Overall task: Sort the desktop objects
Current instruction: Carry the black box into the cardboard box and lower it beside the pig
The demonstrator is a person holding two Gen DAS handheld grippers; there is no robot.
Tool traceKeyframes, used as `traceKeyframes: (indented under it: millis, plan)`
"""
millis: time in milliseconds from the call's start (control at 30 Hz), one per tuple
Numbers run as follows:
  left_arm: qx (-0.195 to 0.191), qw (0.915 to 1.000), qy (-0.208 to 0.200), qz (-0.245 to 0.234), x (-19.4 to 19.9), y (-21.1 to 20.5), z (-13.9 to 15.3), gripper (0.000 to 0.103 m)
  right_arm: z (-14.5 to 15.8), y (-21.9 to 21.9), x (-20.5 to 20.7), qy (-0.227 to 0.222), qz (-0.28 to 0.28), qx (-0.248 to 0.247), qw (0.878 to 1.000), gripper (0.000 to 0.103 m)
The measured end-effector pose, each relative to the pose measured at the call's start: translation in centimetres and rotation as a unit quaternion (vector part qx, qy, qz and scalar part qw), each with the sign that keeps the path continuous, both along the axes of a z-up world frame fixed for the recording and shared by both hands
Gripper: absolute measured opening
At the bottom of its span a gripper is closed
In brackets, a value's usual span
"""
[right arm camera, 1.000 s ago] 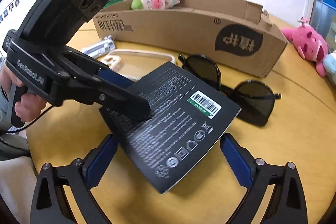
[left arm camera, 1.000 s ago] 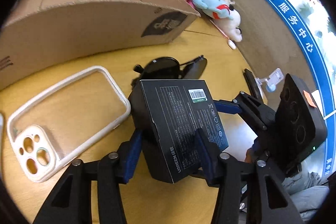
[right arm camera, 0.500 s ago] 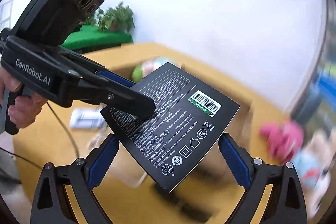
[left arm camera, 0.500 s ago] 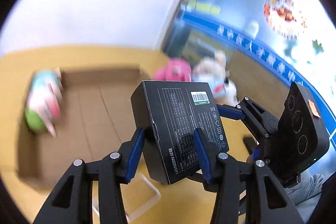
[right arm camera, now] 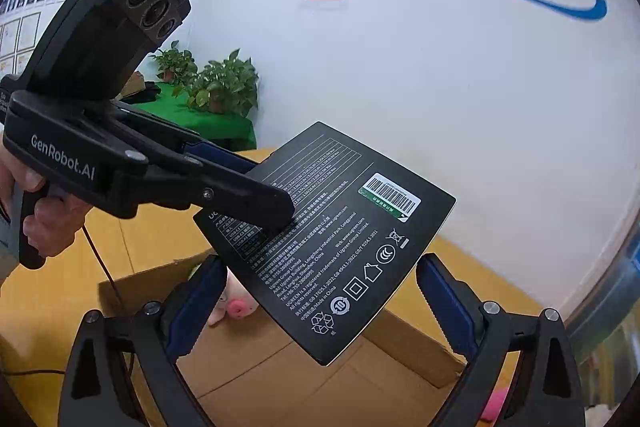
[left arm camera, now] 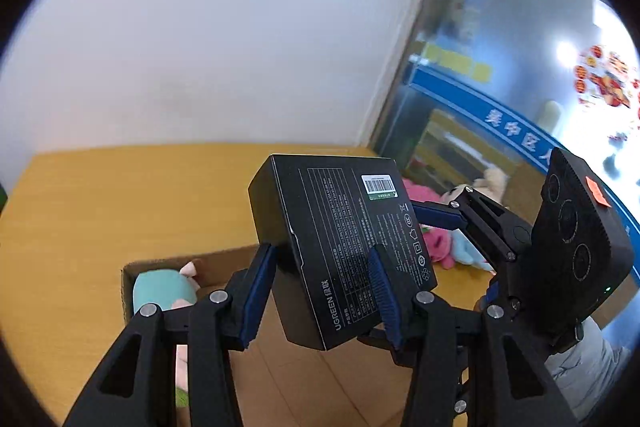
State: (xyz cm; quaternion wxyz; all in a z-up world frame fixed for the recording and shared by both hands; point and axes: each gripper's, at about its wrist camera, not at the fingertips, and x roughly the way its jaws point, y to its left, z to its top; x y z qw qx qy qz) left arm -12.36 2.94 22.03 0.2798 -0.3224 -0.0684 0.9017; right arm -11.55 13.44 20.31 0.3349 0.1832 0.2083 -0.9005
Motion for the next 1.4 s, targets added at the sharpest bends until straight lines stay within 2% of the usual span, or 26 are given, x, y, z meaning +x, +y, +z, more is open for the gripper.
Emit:
traceKeyframes:
  millis: [67,167,367,433,500,567,633,667,767,867,1000,1067,1200,1267,1400]
  plan:
    - [-0.005,0.9994,-0.033,0.01,-3.0,0.2,-2.0,0.047,-1.9,-0.5,-3.6,-0.044,0.001,-0.007,0.999,0.096]
    - [-0.019,0.9961,-0.084,0.02,-6.7,0.5,-5.4,0.047,-4.9,-1.2,-7.6,-0.088,0.001,-0.004,0.996,0.096]
    - [-0.059,0.9848,-0.16,0.032,-11.0,0.9,-11.8,0.047,-12.2,-1.5,-14.0,-0.192,0.004,-0.017,0.981,0.097]
    - [-0.088,0.9777,-0.186,0.041,-12.0,1.6,-13.7,0.047,-14.2,-1.6,-15.8,-0.221,0.004,-0.021,0.975,0.097]
    - [-0.124,0.9652,-0.226,0.045,-12.8,2.4,-15.9,0.037,-16.4,-1.6,-17.1,-0.246,0.003,-0.021,0.969,0.095]
    - [-0.148,0.9572,-0.242,0.058,-13.1,2.8,-17.4,0.034,-17.7,-1.2,-17.6,-0.258,-0.006,-0.035,0.965,0.096]
    - [-0.178,0.9526,-0.238,0.063,-13.0,3.4,-17.5,0.033,-18.9,-2.0,-17.4,-0.262,-0.007,-0.014,0.965,0.095]
    - [-0.184,0.9513,-0.239,0.066,-12.9,3.4,-17.5,0.033,-19.4,-1.9,-17.6,-0.27,-0.008,-0.018,0.963,0.095]
    - [-0.19,0.948,-0.245,0.069,-12.7,3.1,-17.3,0.033,-19.9,-1.5,-17.9,-0.291,-0.006,-0.04,0.956,0.095]
    - [-0.195,0.9467,-0.246,0.073,-12.2,2.7,-17.1,0.033,-20.4,-1.6,-17.3,-0.302,-0.008,-0.038,0.953,0.095]
    - [-0.168,0.9497,-0.256,0.066,-11.3,0.9,-16.1,0.034,-19.7,-1.5,-17.9,-0.331,-0.003,-0.066,0.941,0.095]
    - [-0.156,0.9509,-0.26,0.061,-11.2,-0.3,-15.9,0.034,-19.2,-1.0,-17.7,-0.356,-0.001,-0.08,0.931,0.095]
    - [-0.147,0.9445,-0.288,0.058,-11.3,-1.7,-16.9,0.033,-18.2,-0.8,-16.9,-0.38,0.012,-0.089,0.921,0.095]
    - [-0.138,0.9424,-0.299,0.058,-11.5,-1.9,-17.7,0.031,-18.6,-1.1,-17.3,-0.389,0.008,-0.076,0.918,0.094]
    - [-0.153,0.9445,-0.286,0.051,-11.9,-0.5,-17.6,0.031,-20.9,-1.7,-18.4,-0.406,-0.01,-0.068,0.911,0.094]
